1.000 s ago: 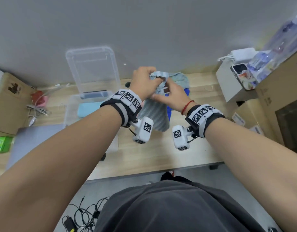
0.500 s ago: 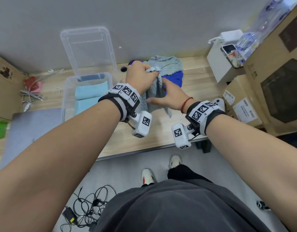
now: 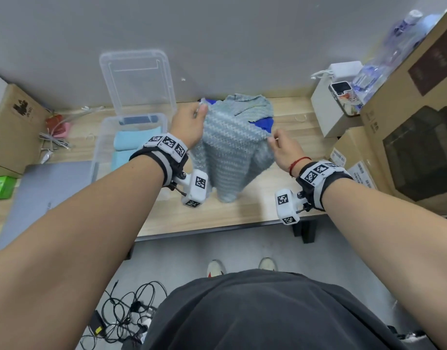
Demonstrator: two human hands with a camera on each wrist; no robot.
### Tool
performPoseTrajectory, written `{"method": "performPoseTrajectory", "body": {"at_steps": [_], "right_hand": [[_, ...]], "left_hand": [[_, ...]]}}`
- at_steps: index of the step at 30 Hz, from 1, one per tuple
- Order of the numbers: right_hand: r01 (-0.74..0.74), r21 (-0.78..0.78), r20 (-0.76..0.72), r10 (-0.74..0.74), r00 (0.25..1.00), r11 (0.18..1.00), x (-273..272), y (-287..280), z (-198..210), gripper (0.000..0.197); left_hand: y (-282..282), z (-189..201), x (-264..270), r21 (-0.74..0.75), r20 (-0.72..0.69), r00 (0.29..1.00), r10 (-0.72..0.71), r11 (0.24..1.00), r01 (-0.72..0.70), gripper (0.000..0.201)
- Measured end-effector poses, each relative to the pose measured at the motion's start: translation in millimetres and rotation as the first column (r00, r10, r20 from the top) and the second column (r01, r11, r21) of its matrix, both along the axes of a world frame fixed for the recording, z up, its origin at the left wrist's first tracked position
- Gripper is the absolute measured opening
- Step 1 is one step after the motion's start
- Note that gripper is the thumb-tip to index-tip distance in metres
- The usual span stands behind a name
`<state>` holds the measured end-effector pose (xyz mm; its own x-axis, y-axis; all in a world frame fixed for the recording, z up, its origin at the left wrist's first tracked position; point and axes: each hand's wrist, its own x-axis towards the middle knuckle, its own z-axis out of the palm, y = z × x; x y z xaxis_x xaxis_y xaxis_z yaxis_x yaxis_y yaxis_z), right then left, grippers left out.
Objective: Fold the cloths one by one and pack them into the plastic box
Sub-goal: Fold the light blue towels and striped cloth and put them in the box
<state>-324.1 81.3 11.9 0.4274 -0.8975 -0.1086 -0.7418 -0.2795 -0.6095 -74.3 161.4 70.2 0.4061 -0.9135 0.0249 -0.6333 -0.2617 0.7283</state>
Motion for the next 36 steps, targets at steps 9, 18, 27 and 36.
{"method": "performPoseTrajectory", "body": {"at_steps": [9, 18, 27, 36], "right_hand": [[-0.132, 0.036, -0.047, 0.133, 0.990, 0.991, -21.1, -17.4, 4.2, 0.052], [-0.044, 0.160, 0.127, 0.024, 0.992, 0.986, -9.7, -43.3, 18.4, 0.032], [0.277, 0.077, 0.450, -0.281, 0.848, 0.958, 17.0, -75.4, 50.5, 0.047], [0.392, 0.214, 0.214, -0.435, 0.875, 0.894, -23.2, -37.0, -46.6, 0.061]], "left_hand": [[12.2, -22.5, 12.8, 0.161, 0.145, 0.989, 0.031, 0.985, -0.055, 0.033], [-0.4, -19.5, 29.0, 0.165, 0.147, 0.976, 0.163, 0.969, -0.187, 0.034], [-33.1, 0.3, 39.2, -0.035, -0.239, 0.923, 0.302, 0.947, -0.319, 0.036], [12.3, -76.7, 4.8, 0.170, -0.230, 0.941, 0.247, 0.962, -0.211, 0.034]]}}
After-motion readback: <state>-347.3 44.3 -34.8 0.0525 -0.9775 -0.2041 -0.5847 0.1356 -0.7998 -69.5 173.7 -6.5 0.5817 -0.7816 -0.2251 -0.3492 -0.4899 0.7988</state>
